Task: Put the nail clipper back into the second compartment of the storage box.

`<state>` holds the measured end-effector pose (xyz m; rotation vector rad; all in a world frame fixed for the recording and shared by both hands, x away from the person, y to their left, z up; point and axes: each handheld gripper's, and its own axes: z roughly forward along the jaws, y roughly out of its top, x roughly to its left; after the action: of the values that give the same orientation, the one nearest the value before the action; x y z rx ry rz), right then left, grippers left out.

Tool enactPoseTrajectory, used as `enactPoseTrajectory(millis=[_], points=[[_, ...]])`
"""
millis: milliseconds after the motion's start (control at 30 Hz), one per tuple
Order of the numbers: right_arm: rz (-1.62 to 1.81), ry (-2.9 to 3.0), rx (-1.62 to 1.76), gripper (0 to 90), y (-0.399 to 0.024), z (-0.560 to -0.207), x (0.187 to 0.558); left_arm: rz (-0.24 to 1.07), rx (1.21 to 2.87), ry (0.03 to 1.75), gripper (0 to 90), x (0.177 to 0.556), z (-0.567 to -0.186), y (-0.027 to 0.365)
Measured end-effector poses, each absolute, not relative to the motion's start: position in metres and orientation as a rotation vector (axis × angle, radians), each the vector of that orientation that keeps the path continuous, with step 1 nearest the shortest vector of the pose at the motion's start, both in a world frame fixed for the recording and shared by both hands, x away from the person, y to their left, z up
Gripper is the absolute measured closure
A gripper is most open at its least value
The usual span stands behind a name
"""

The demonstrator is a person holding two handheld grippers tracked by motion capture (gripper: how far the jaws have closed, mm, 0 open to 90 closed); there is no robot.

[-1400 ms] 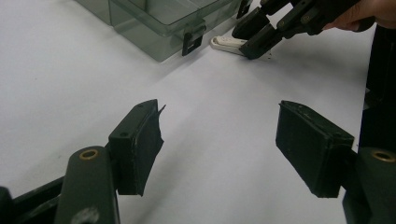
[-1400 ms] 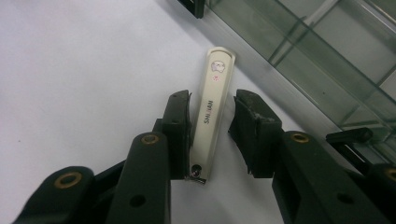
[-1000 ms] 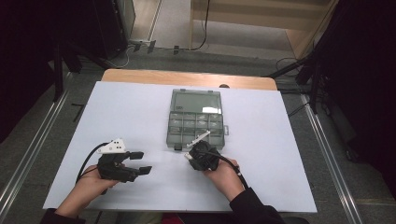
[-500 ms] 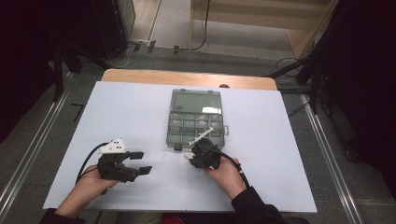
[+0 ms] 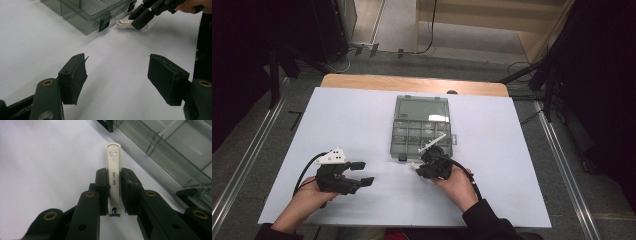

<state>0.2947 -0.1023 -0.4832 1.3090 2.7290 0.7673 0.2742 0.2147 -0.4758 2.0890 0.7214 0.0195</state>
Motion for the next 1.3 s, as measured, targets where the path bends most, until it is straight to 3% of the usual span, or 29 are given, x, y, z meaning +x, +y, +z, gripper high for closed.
enactPoseTrajectory(millis=[1300], points=[[0.936, 2.668, 1.302, 78.3, -0.12, -0.446, 0.299, 0.02, 2.086, 0.723, 30.5, 0.275, -0.476, 0.216]])
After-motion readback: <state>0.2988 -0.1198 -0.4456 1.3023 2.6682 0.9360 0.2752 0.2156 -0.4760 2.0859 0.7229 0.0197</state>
